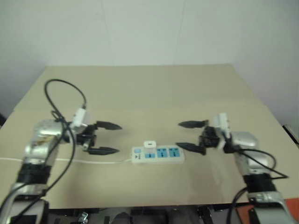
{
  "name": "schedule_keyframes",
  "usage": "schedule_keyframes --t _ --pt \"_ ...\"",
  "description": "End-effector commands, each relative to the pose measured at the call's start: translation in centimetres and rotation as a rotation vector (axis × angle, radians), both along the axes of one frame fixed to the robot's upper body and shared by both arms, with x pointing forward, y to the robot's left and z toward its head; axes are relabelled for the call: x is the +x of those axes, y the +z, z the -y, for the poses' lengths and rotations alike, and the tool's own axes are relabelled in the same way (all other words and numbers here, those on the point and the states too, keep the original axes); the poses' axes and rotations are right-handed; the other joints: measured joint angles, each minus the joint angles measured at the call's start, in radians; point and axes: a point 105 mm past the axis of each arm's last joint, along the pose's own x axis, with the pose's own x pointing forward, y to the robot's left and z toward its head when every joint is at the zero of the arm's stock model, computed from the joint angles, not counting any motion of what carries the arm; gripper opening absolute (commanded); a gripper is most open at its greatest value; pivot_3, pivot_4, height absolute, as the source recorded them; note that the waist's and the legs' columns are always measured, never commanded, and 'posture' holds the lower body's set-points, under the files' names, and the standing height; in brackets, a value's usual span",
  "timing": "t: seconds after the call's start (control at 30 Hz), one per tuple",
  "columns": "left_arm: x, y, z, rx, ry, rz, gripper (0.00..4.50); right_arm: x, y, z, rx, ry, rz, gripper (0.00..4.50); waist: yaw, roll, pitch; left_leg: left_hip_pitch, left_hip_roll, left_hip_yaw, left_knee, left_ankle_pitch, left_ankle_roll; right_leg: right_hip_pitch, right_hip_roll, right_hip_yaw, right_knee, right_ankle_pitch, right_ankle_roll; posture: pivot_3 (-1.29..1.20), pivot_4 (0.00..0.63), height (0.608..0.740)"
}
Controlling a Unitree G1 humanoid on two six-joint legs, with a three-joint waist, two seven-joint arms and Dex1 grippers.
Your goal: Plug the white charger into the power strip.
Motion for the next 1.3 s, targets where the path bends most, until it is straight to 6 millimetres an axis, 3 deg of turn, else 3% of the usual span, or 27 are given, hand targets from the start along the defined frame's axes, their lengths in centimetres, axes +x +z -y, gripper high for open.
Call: schedule_keyframes --t 0.03,0.17,0.37,0.63,1.07,1.3 --pt "-0.8 0.1 -1.5 0.032 0.031 0.010 4.48 -1.4 1.7 2.9 -0.050 -0.060 0.063 4.50 0.001 0.001 0.001 0.000 0.000 0.000 0.000 0.000 0.000 0.000 0.000 0.000 0.000 0.000 0.000 0.00 0.150 0.740" --pt "-1.4 -0.2 -1.9 0.013 0.056 0.010 4.48 -2.6 1.6 4.6 -0.125 -0.103 0.033 4.50 0.000 0.002 0.005 -0.001 0.000 0.001 0.001 0.000 0.000 0.000 0.000 0.000 -0.002 0.000 0.000 0.00 0.150 0.740" --pt "-2.5 -1.1 -0.9 -0.023 0.061 -0.007 4.48 -3.8 1.4 4.9 -0.159 -0.104 -0.031 4.50 -0.002 0.003 0.006 -0.001 0.001 0.001 0.001 0.000 0.000 0.000 0.000 0.000 -0.001 0.000 0.000 0.00 0.150 0.740" --pt "-2.5 -1.2 -0.7 -0.032 0.102 0.013 4.48 -4.0 0.6 6.3 -0.279 -0.209 -0.031 4.50 0.003 0.002 0.006 -0.001 0.000 0.001 0.002 0.000 0.000 0.000 0.000 0.000 -0.001 0.000 0.000 0.00 0.150 0.740" --pt "-1.4 -1.1 0.5 -0.063 0.075 0.048 4.48 -4.4 -0.1 6.5 -0.308 -0.272 -0.056 4.50 0.005 0.002 0.006 -0.001 0.000 0.001 0.002 0.000 0.000 0.000 0.000 0.000 -0.001 0.000 0.000 0.00 0.150 0.740" --pt "-1.2 -2.0 1.2 -0.068 0.097 0.070 4.48 -4.4 0.0 5.2 -0.313 -0.242 -0.023 4.50 0.002 0.002 0.006 -0.001 0.000 0.001 0.002 0.000 0.000 0.000 0.000 0.000 0.000 0.000 0.000 0.00 0.150 0.740"
